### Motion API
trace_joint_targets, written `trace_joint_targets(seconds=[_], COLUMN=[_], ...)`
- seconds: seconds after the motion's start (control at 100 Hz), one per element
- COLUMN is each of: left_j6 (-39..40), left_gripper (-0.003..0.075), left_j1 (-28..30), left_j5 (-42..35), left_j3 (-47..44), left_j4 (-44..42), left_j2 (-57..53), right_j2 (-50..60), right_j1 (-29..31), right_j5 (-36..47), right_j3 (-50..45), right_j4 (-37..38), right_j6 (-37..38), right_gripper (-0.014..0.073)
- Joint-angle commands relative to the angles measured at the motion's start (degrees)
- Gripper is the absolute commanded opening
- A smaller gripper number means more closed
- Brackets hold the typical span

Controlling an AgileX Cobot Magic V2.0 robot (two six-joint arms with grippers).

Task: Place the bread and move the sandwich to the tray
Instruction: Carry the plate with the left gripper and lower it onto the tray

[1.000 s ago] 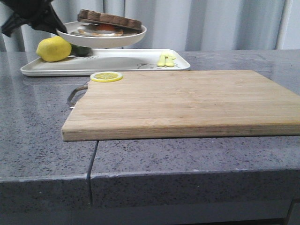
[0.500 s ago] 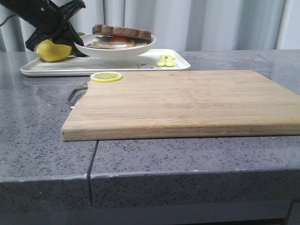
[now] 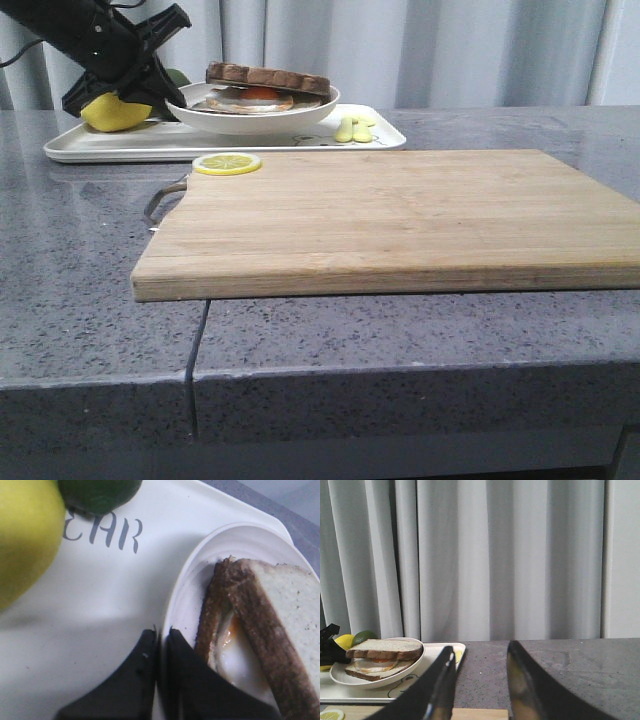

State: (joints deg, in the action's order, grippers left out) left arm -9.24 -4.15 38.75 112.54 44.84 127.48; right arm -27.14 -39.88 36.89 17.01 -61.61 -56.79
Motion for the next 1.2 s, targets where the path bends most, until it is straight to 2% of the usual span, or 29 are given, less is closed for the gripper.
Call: trace_joint_targets(seconds=[0.0,1.19], left_j6=[0.6,2.4], left_gripper=[-0.002,-0.0015], left_j1=[0.2,0.3], left_j5=[-2.5,-1.3], left_j3=[2.4,2.4], left_j4=[3.1,1.0], left_j2=[-4.2,-1.9], right_j2=[0.0,0.0], right_j1=[0.5,0.5], right_j5=[2.4,2.4], right_j3=[1.5,1.5], right_j4=[2.3,2.3], right_j6=[-0.5,-0.5], right_gripper=[0.0277,0.0277])
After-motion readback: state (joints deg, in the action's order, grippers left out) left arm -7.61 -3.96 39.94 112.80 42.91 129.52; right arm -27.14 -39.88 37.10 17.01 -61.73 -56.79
